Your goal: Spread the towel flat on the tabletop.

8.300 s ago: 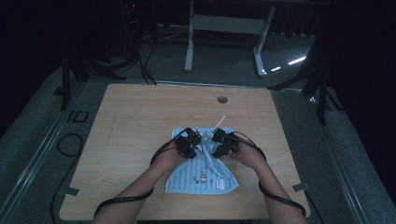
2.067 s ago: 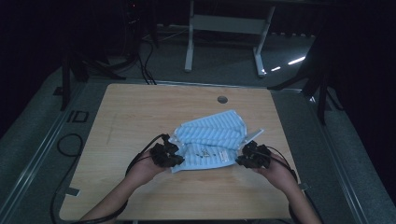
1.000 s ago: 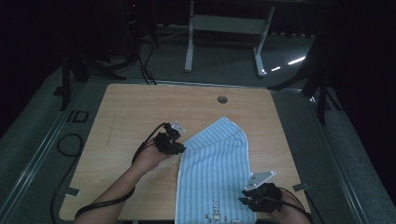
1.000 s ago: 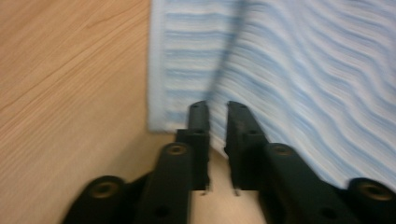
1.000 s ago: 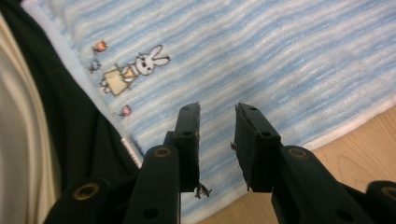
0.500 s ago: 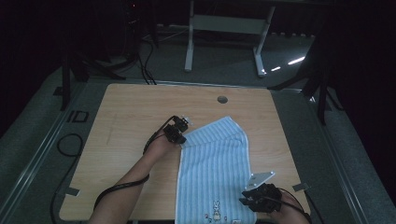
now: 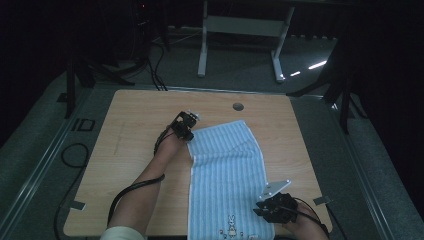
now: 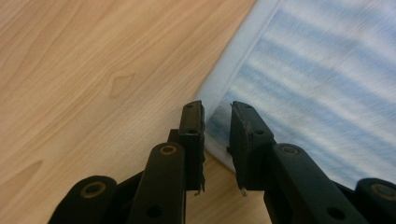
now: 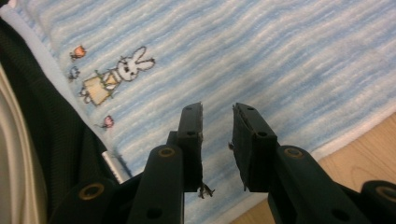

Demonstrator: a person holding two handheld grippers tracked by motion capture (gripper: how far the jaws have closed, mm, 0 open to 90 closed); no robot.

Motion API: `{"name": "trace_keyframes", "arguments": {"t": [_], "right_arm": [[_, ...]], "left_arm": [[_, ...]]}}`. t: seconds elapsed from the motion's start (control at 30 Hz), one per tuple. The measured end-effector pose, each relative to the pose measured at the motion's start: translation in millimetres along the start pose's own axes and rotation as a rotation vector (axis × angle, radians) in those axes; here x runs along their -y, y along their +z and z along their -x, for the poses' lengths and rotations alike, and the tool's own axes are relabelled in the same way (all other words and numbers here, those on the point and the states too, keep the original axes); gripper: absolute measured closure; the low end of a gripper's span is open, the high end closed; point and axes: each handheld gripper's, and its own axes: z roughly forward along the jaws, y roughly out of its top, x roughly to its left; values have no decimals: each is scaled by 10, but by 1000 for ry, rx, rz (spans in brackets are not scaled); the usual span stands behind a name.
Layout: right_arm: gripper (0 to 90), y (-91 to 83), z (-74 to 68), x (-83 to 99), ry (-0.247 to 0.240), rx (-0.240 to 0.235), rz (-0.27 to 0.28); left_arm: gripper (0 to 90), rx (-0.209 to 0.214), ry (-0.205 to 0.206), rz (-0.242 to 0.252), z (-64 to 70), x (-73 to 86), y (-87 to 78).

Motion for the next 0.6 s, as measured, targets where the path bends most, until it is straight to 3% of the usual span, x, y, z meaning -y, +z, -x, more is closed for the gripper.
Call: {"name": "trace_keyframes", "arguments": {"t": [0.03, 0.07, 0.13, 0.17, 0.27, 0.3, 0.33, 0.47, 0.6], "right_arm": [[728, -1, 23, 3, 5, 3, -1], [728, -1, 23, 3, 5, 3, -1], [728, -6, 41, 5, 7, 6, 0], [728, -12, 43, 0, 11, 10, -1], [728, -15, 41, -3, 10, 11, 1], [728, -19, 33, -9, 8, 14, 5], [728, -21, 12, -20, 5, 15, 7], [728, -14, 6, -29, 4, 15, 6], [727, 10, 17, -18, 8, 12, -3]], "left_arm": [[743, 57, -16, 32, 24, 33, -95], [750, 57, -16, 32, 24, 33, -95], [755, 125, 1, 37, 101, 72, -195], [756, 163, 37, 22, 193, 104, -250], [784, 179, 56, 2, 244, 126, -274], [784, 202, 64, -27, 310, 161, -271], [838, 193, 75, -54, 341, 182, -225], [843, 190, 76, -84, 324, 185, -126], [848, 161, 70, -75, 258, 90, -64]]}}
